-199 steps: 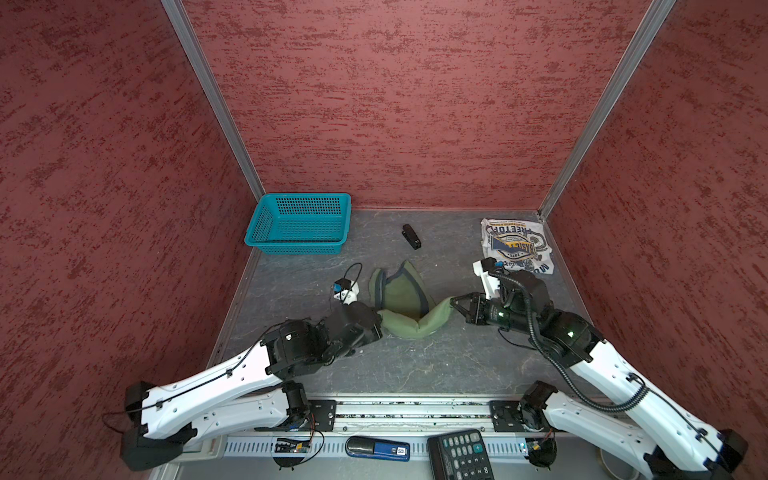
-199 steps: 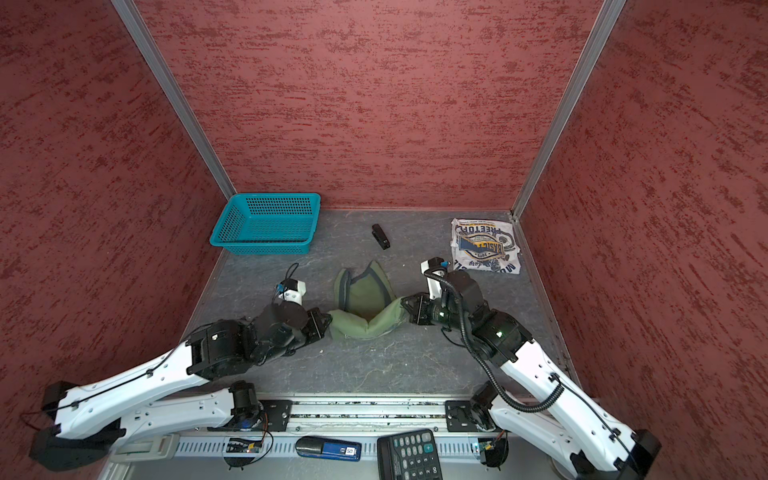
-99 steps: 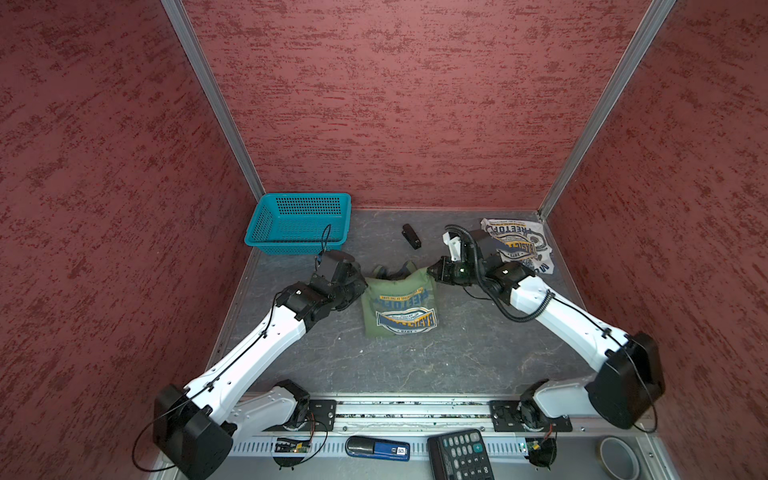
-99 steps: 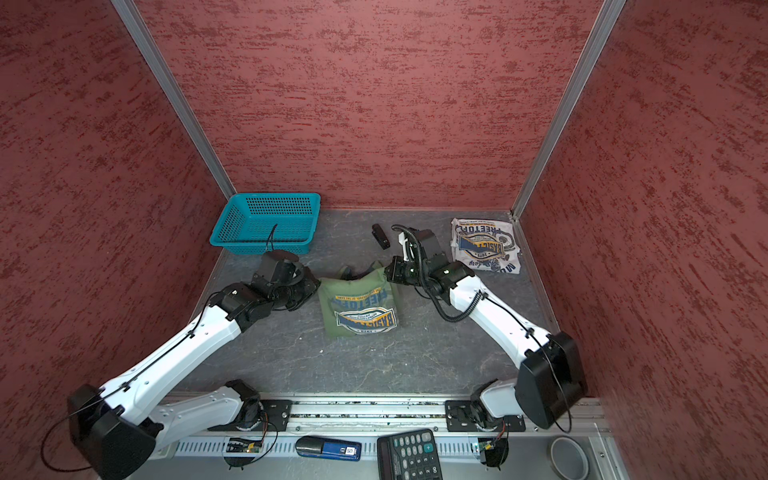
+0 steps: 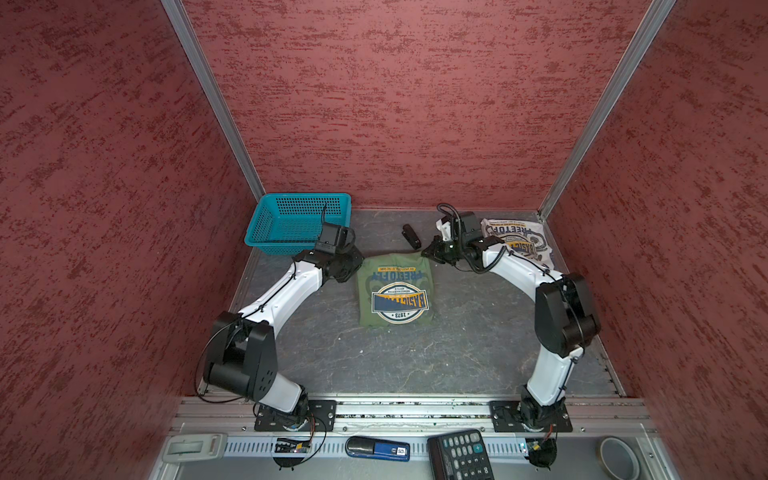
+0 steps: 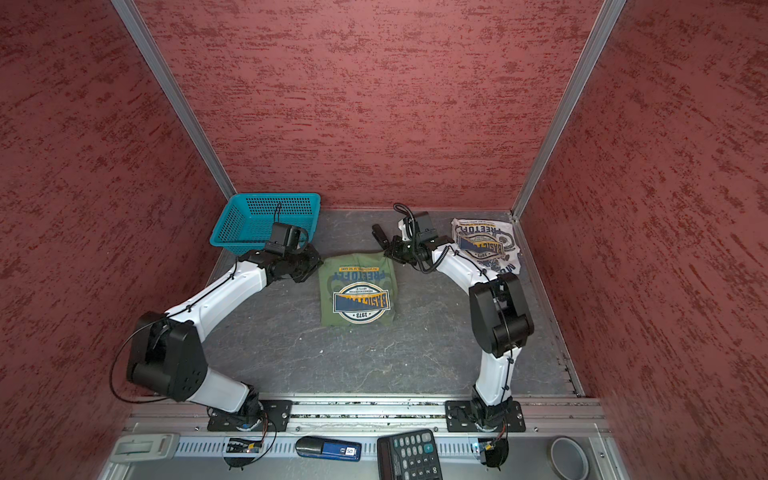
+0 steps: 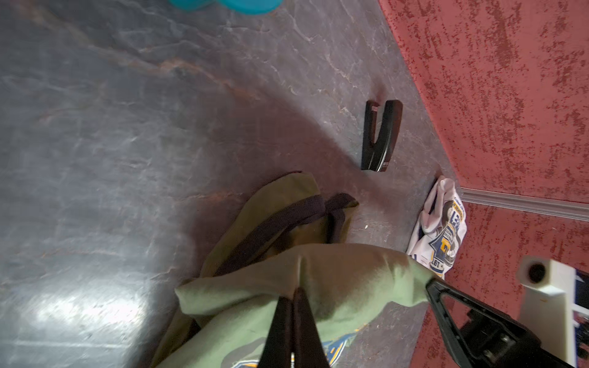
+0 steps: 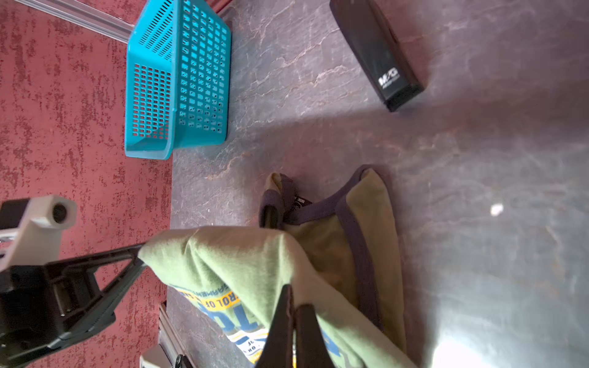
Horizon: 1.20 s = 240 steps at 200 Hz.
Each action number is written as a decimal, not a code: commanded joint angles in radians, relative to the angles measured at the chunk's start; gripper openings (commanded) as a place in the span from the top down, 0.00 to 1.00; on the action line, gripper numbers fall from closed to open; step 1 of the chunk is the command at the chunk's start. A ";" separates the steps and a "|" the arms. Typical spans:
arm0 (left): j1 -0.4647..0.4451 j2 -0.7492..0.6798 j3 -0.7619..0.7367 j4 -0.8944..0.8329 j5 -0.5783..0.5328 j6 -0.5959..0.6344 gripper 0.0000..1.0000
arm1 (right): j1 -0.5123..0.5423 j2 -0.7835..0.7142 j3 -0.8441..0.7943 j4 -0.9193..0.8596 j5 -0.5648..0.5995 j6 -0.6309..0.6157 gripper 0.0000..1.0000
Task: Fold and stack the tank tops
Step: 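Lay the flipped bundle flat and release it with both grippers, then grasp the far edge of the folded green tank top with both grippers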
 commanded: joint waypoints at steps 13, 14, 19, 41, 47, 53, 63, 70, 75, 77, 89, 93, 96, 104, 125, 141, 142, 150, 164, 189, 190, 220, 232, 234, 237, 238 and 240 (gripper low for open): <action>0.025 0.101 0.043 0.045 0.031 0.033 0.97 | -0.017 0.103 0.098 0.021 -0.054 -0.019 0.91; 0.026 0.104 0.044 0.046 0.030 0.033 0.97 | -0.017 0.105 0.100 0.022 -0.054 -0.019 0.90; 0.029 0.120 0.052 0.048 0.027 0.032 0.96 | -0.019 0.119 0.112 0.022 -0.054 -0.017 0.89; 0.052 0.205 0.112 0.054 0.047 0.048 0.85 | -0.024 0.166 0.169 -0.012 -0.015 -0.025 0.76; 0.056 0.234 0.144 0.042 0.050 0.063 0.79 | -0.027 0.171 0.182 -0.031 0.012 -0.033 0.70; 0.059 0.259 0.179 0.019 0.054 0.082 0.73 | -0.029 0.169 0.189 -0.054 0.040 -0.039 0.64; 0.060 0.292 0.234 -0.020 0.058 0.122 0.61 | -0.029 0.153 0.190 -0.082 0.096 -0.056 0.55; 0.058 0.302 0.270 -0.056 0.047 0.150 0.51 | -0.028 0.132 0.175 -0.091 0.130 -0.066 0.47; 0.055 0.303 0.290 -0.081 0.039 0.170 0.43 | -0.028 0.113 0.159 -0.092 0.148 -0.074 0.43; 0.054 0.299 0.295 -0.088 0.034 0.178 0.41 | -0.028 0.107 0.151 -0.092 0.158 -0.077 0.42; 0.036 0.267 0.299 -0.124 -0.015 0.223 0.27 | -0.024 0.053 0.089 -0.084 0.190 -0.094 0.36; 0.031 0.251 0.290 -0.137 -0.037 0.234 0.23 | -0.021 0.033 0.062 -0.073 0.196 -0.099 0.34; 0.025 0.239 0.282 -0.145 -0.054 0.241 0.21 | -0.018 0.018 0.042 -0.064 0.200 -0.102 0.33; 0.012 0.207 0.250 -0.157 -0.086 0.261 0.16 | -0.011 -0.018 -0.015 -0.039 0.207 -0.106 0.31; -0.012 0.125 0.116 -0.135 -0.131 0.283 0.07 | 0.017 -0.079 -0.131 0.016 0.218 -0.122 0.25; -0.021 0.087 0.005 -0.082 -0.139 0.289 0.03 | 0.037 -0.086 -0.179 0.042 0.237 -0.141 0.22; -0.021 0.085 0.000 -0.077 -0.138 0.289 0.03 | 0.037 -0.086 -0.182 0.044 0.239 -0.142 0.22; -0.020 0.079 -0.040 -0.042 -0.126 0.297 0.03 | 0.046 -0.080 -0.194 0.055 0.249 -0.155 0.21; -0.021 0.093 -0.075 0.016 -0.108 0.318 0.03 | 0.056 -0.052 -0.193 0.065 0.255 -0.177 0.21; -0.031 0.155 -0.059 0.050 -0.104 0.345 0.08 | 0.067 0.029 -0.136 0.049 0.293 -0.215 0.23; -0.032 0.158 -0.059 0.052 -0.103 0.345 0.08 | 0.068 0.034 -0.134 0.048 0.293 -0.216 0.23; -0.030 0.256 0.009 0.078 -0.098 0.350 0.13 | 0.069 0.126 -0.032 0.025 0.313 -0.233 0.23; -0.032 0.299 0.049 0.079 -0.102 0.350 0.16 | 0.070 0.161 0.017 0.007 0.326 -0.236 0.23; -0.032 0.306 0.055 0.080 -0.102 0.350 0.17 | 0.069 0.167 0.028 0.003 0.328 -0.238 0.24; -0.033 0.317 0.065 0.082 -0.105 0.348 0.18 | 0.069 0.176 0.040 -0.003 0.332 -0.239 0.24; -0.032 0.321 0.069 0.081 -0.105 0.347 0.19 | 0.070 0.181 0.044 -0.005 0.333 -0.240 0.24; -0.032 0.328 0.075 0.081 -0.105 0.347 0.19 | 0.070 0.187 0.055 -0.009 0.336 -0.241 0.25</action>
